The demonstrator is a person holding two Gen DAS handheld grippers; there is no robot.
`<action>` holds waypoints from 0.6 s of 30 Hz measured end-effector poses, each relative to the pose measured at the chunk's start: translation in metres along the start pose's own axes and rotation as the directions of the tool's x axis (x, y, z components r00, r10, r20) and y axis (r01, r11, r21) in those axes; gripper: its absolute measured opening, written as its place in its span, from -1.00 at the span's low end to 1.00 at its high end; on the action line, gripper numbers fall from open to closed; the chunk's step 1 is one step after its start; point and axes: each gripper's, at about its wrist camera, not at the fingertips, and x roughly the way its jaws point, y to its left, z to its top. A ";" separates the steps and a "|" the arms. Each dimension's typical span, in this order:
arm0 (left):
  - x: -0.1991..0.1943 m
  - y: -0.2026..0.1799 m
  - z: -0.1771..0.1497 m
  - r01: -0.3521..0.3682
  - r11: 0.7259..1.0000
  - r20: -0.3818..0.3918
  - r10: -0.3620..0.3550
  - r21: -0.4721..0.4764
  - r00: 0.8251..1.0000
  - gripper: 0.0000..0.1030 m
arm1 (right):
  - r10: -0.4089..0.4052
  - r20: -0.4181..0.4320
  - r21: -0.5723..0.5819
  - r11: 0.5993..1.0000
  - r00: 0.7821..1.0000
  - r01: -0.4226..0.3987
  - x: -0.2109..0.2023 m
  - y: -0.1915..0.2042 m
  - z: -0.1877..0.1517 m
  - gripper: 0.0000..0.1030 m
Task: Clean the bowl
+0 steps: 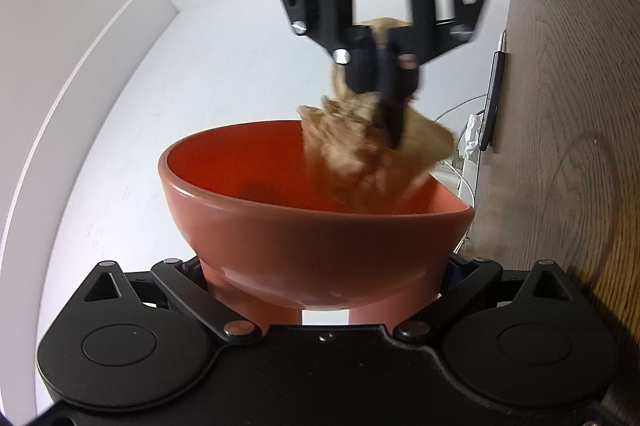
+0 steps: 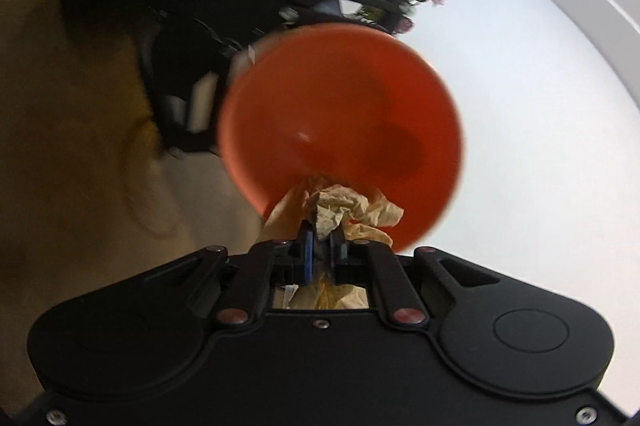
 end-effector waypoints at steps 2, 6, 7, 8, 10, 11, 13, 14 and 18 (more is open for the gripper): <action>0.000 0.000 0.000 0.000 1.000 0.000 0.000 0.000 1.000 0.90 | 0.028 0.038 -0.014 1.000 0.999 -0.028 -0.008 0.007 0.013 -0.84; 0.001 0.000 0.000 0.000 1.000 0.000 0.000 0.000 1.000 0.90 | -0.002 0.128 -0.056 0.998 0.992 0.009 -0.023 0.009 0.038 -0.84; 0.001 0.000 0.000 0.000 1.000 0.000 0.000 0.000 1.000 0.90 | -0.022 0.139 -0.047 0.998 0.990 0.029 -0.024 0.004 0.043 -0.84; 0.001 -0.001 0.000 0.000 1.000 0.000 0.000 0.000 1.000 0.90 | -0.046 0.144 -0.034 0.998 0.988 0.051 -0.024 -0.003 0.048 -0.84; 0.001 -0.001 0.000 0.000 1.000 0.000 0.000 0.000 1.000 0.90 | -0.090 0.139 -0.017 0.996 0.986 0.093 -0.023 -0.013 0.051 -0.84; 0.001 -0.001 0.000 0.000 1.000 0.000 0.000 0.000 1.000 0.90 | -0.111 0.130 -0.017 0.993 0.985 0.115 -0.021 -0.016 0.050 -0.84; 0.001 -0.001 0.001 0.000 1.000 0.000 0.000 0.000 1.000 0.90 | -0.136 0.090 -0.012 0.990 0.987 0.138 0.017 -0.036 0.055 -0.84; 0.001 -0.001 0.001 0.000 1.000 0.000 0.000 0.000 1.000 0.90 | -0.144 0.066 -0.009 0.989 0.987 0.145 0.043 -0.049 0.058 -0.84; 0.002 -0.001 0.001 0.000 1.000 0.000 0.000 0.000 1.000 0.90 | -0.087 0.044 -0.011 0.996 0.995 0.088 0.049 -0.038 0.058 -0.84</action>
